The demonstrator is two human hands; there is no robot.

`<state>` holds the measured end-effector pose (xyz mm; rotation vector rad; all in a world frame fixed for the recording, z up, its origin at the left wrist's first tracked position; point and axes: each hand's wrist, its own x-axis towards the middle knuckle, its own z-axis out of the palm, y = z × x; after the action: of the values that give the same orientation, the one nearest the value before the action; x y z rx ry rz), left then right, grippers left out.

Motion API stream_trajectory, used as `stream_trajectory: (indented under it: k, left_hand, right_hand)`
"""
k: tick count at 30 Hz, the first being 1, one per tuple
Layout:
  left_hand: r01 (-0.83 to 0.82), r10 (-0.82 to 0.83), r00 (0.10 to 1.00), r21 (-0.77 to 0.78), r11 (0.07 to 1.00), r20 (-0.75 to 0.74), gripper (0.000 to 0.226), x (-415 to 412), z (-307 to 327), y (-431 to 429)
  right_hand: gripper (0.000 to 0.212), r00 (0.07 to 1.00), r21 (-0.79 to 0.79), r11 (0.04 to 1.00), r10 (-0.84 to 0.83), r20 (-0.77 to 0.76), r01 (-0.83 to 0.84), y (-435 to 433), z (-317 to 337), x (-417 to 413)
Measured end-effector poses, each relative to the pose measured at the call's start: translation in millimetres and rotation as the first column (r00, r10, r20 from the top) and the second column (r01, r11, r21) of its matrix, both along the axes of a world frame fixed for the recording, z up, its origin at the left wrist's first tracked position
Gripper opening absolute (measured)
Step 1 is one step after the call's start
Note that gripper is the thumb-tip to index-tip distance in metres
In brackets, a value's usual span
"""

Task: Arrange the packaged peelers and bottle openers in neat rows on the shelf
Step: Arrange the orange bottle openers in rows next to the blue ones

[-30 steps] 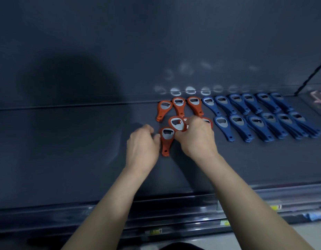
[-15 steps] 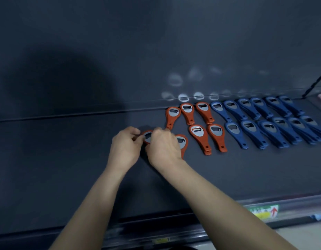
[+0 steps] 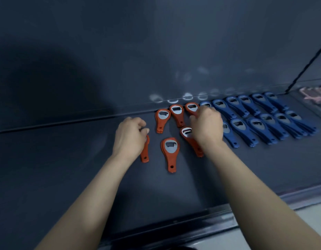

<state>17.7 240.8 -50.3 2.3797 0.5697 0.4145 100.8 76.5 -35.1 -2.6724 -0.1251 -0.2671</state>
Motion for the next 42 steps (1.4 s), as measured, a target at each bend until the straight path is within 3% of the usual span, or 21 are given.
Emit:
stream_trajectory:
  k: [5,11,19,30,33,38,42]
  left_hand:
    - [0.018,-0.001,0.993,0.146,0.989,-0.115,0.033,29,9,-26]
    - [-0.014,0.075,0.964,0.232,0.973,-0.254,0.029,43,10,-46]
    - [-0.121,0.163,0.961,0.193,0.974,-0.223,0.019,50,9,-61]
    - [-0.136,0.156,0.976,0.138,0.981,-0.153,0.042,51,4,-62]
    - [-0.153,0.177,0.974,0.172,0.973,-0.138,0.038,34,11,-48]
    - [-0.139,0.177,0.923,0.134,0.981,-0.341,0.044,-5,15,-19]
    - [-0.092,0.103,0.943,0.050,0.995,-0.317,0.032,-15,9,-7]
  right_hand:
    - [0.035,0.994,-0.109,0.994,-0.012,-0.112,0.000,-8,-7,24]
    - [0.027,0.985,-0.194,0.980,0.000,-0.173,-0.034,-5,-9,38]
    - [0.023,0.980,-0.161,0.982,0.067,-0.186,-0.098,-11,-10,44]
    - [0.022,0.993,-0.135,0.988,0.062,-0.097,-0.075,-12,-11,41]
    - [0.021,0.998,-0.111,0.993,0.042,-0.052,-0.048,-12,-6,37]
    - [0.027,0.994,-0.054,0.993,0.108,-0.028,-0.110,4,7,19]
    - [0.024,0.981,-0.041,0.981,0.189,-0.037,-0.191,24,11,-4]
